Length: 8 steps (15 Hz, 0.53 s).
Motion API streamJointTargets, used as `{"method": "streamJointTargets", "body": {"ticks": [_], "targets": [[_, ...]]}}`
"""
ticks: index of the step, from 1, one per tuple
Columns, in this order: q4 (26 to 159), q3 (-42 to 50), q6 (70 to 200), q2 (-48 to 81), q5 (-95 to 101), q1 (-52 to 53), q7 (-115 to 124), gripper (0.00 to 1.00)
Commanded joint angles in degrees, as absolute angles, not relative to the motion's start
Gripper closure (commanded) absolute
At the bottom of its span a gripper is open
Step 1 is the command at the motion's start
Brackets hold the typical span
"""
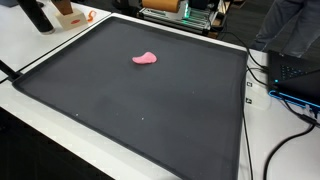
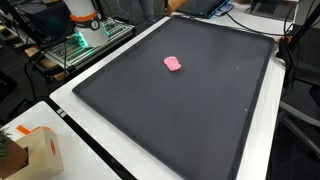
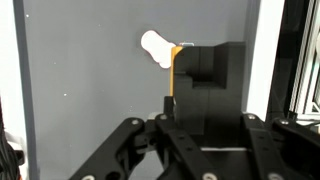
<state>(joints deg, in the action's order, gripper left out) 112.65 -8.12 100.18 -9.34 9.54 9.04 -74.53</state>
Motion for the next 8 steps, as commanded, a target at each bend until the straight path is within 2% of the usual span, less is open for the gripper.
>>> {"method": "streamJointTargets", "body": {"ticks": [1, 4, 5, 8], "targets": [[112.5, -7.8, 100.0, -9.2, 9.6, 9.4, -74.3, 0.52], [112.6, -7.8, 100.0, -9.2, 9.6, 9.4, -74.2, 0.52], [112.6, -7.8, 100.0, -9.2, 9.6, 9.4, -74.2, 0.77], [114.3, -7.3, 103.6, -7.1, 8.4, 9.5, -78.7, 0.77]]}}
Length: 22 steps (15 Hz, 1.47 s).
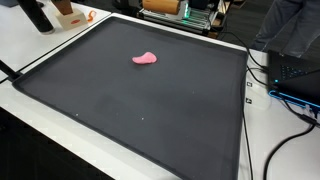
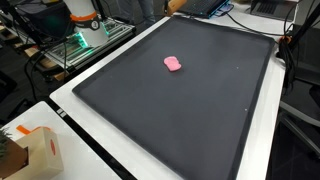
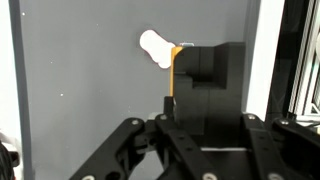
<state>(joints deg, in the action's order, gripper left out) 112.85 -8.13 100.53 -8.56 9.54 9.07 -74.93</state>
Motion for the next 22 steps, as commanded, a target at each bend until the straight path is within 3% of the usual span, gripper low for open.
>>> {"method": "streamJointTargets", "body": {"ticks": [1, 22], "targets": [[115.2, -7.3, 105.1, -6.0, 8.3, 9.4, -79.5, 0.77], [131.1, -4.6, 128.4, 3.1, 12.5, 4.1, -76.3, 0.77]]}}
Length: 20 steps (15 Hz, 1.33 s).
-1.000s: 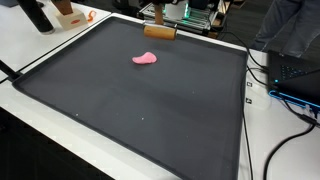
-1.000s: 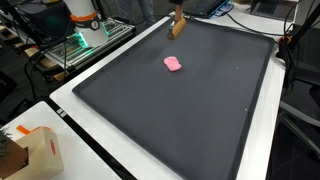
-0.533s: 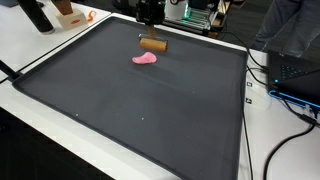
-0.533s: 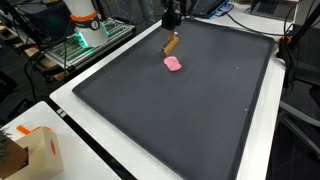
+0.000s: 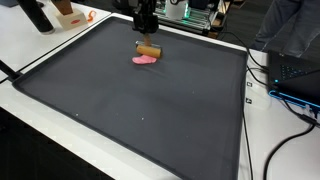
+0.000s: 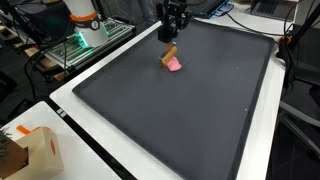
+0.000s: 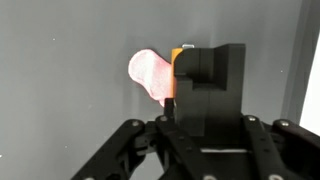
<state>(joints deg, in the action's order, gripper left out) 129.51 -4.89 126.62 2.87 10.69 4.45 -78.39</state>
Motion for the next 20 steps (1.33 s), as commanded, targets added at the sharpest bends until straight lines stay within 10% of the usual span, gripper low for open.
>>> {"method": "streamJointTargets", "body": {"ticks": [1, 20], "targets": [[131.2, -4.5, 129.3, 3.1, 13.1, 4.1, -75.2, 0.77], [130.6, -4.6, 135.8, 6.2, 19.2, 4.3, -66.3, 0.77]]}}
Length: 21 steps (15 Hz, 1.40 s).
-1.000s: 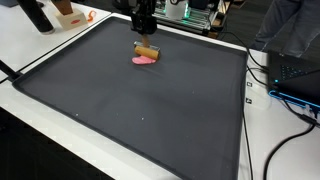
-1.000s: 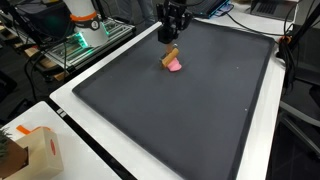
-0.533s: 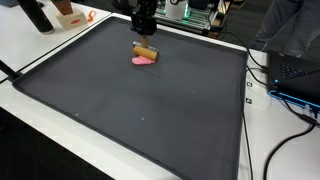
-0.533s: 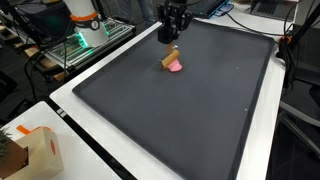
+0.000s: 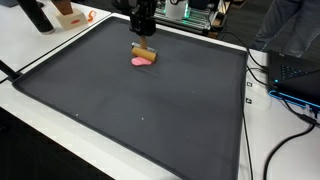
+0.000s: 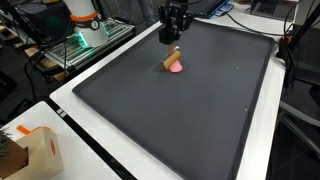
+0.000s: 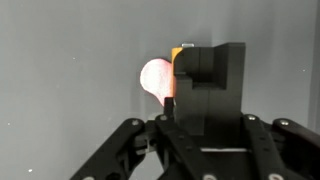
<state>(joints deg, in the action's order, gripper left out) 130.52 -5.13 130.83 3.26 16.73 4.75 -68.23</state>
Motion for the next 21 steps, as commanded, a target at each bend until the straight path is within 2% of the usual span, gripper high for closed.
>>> {"method": "streamJointTargets", "body": {"ticks": [1, 21], "targets": [[130.5, -4.6, 136.1, 6.3, 19.2, 4.2, -66.3, 0.77], [130.0, -3.6, 141.5, 7.2, 20.5, 3.3, -62.2, 0.77]]}}
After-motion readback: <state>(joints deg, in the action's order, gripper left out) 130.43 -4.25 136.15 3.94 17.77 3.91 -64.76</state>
